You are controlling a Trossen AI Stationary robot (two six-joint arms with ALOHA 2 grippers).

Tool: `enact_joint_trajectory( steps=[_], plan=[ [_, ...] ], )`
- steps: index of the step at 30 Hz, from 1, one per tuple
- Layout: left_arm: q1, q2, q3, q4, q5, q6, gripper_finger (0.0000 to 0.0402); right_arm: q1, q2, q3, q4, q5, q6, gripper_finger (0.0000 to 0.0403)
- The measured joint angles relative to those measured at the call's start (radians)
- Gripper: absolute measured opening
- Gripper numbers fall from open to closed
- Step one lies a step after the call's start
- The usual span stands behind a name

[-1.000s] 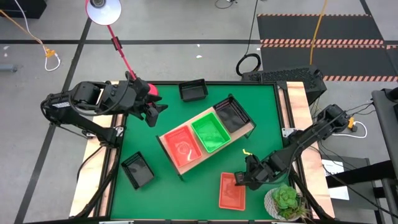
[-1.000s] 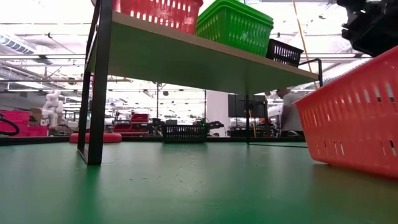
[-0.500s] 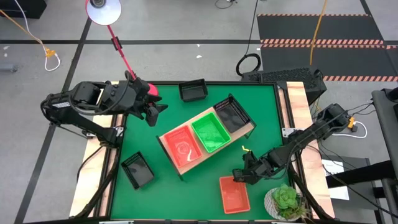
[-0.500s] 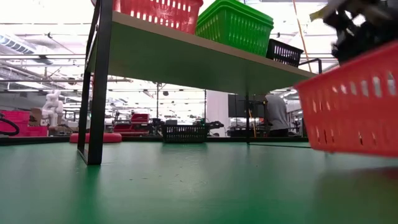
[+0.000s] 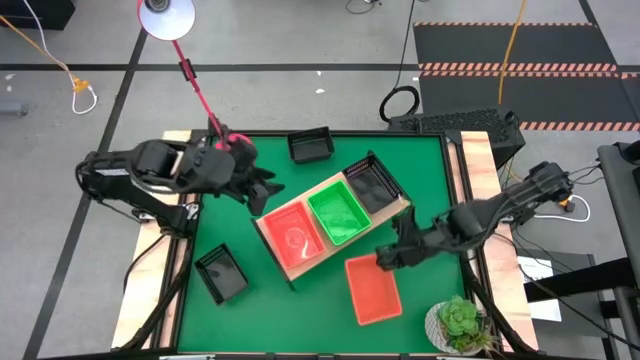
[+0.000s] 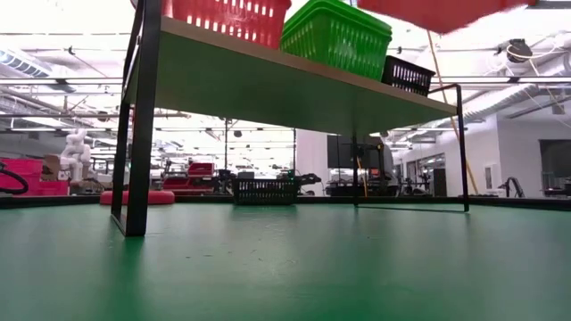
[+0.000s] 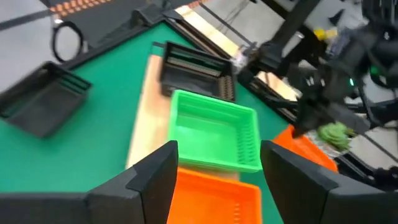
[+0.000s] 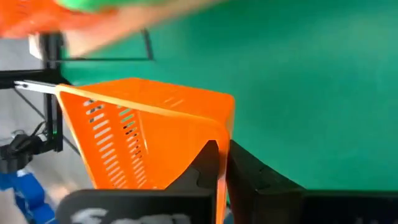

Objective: Stack baskets on shelf by color
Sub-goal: Stack the orange bin on top of the orange bins on the shelf

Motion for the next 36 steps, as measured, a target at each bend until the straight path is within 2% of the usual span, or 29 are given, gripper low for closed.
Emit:
enact_joint_trajectory(
  steps=[5, 9, 12, 14, 18, 22, 26, 29, 33, 36],
  plan=[
    [-0.030, 0.073, 0.019, 0.078, 0.001, -0.045, 0.0227, -0.084, -0.002, 0.109, -0.084, 0.044, -0.180, 0.0005],
    [-0.056, 0.143, 0.089, 0.087, -0.038, -0.066, 0.0227, -0.152, -0.008, 0.133, -0.079, 0.071, -0.308, 0.0005],
    [-0.072, 0.203, 0.161, 0.087, -0.077, -0.015, 0.0227, -0.199, -0.019, 0.134, -0.053, 0.075, -0.388, 0.0007],
    [-0.083, 0.242, 0.212, 0.087, -0.088, 0.033, 0.0227, -0.235, -0.024, 0.134, -0.028, 0.068, -0.441, 0.0009],
    [-0.090, 0.315, 0.290, 0.088, -0.086, 0.108, 0.0227, -0.301, -0.034, 0.134, -0.016, -0.025, -0.534, 0.0010],
    [-0.087, 0.375, 0.311, 0.093, -0.028, 0.126, 0.0227, -0.344, -0.032, 0.134, -0.011, -0.130, -0.571, 0.0011],
    [-0.079, 0.430, 0.311, 0.137, 0.055, 0.148, 0.0227, -0.353, -0.034, 0.134, -0.001, -0.186, -0.564, 0.0012],
    [-0.076, 0.463, 0.311, 0.184, 0.071, 0.170, 0.0227, -0.352, -0.033, 0.134, 0.006, -0.192, -0.549, 0.0012],
    [-0.070, 0.491, 0.311, 0.183, 0.054, 0.170, 0.0227, -0.351, -0.033, 0.134, 0.012, -0.214, -0.540, 0.0012],
    [-0.064, 0.496, 0.311, 0.180, 0.079, 0.195, 0.0227, -0.351, -0.033, 0.134, 0.020, -0.214, -0.538, 0.0012]
  ],
)
